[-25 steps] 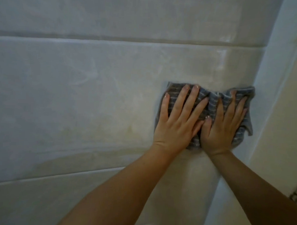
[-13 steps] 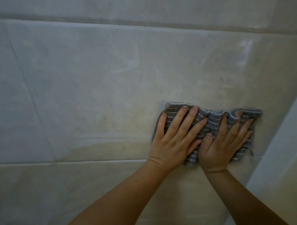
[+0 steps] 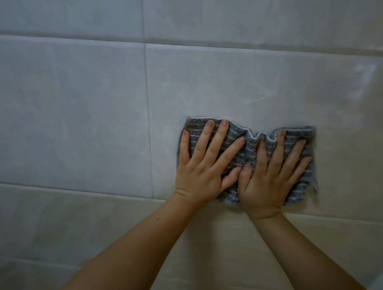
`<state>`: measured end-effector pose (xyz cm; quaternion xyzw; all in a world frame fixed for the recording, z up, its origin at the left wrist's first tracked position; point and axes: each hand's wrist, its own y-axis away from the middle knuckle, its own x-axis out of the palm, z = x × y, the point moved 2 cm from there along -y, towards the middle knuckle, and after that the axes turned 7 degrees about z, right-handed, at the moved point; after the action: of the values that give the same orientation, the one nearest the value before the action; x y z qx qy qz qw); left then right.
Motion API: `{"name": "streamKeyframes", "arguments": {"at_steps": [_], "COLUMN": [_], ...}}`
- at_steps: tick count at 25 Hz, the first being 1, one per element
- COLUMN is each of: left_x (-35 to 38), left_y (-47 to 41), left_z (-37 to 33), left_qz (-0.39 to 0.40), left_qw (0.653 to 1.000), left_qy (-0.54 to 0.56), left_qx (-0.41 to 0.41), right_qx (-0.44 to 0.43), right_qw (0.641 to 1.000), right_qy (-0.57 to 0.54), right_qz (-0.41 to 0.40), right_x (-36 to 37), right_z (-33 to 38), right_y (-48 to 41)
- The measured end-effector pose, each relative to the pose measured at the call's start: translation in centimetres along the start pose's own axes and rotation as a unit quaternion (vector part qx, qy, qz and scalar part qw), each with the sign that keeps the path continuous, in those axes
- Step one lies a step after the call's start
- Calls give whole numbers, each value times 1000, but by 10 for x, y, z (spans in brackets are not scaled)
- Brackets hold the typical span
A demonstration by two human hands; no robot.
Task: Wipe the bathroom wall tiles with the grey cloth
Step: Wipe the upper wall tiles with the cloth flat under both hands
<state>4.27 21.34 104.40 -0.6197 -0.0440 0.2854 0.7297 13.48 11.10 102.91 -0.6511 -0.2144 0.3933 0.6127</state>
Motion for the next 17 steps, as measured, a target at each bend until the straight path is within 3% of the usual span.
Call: {"name": "streamKeyframes", "arguments": {"at_steps": [9, 17], "left_x": [-9, 0], "left_y": [49, 73], "left_z": [96, 88], "left_qz": [-12, -18], "left_qw": [999, 998], "left_qy": [-26, -26], "left_qx": [-21, -49], "right_qx": [-44, -115], "right_qw": [999, 993], "right_qy": [-13, -11], "right_qz": [23, 27], "right_x": [20, 22], "right_z": [100, 92], "right_y": [7, 22]}}
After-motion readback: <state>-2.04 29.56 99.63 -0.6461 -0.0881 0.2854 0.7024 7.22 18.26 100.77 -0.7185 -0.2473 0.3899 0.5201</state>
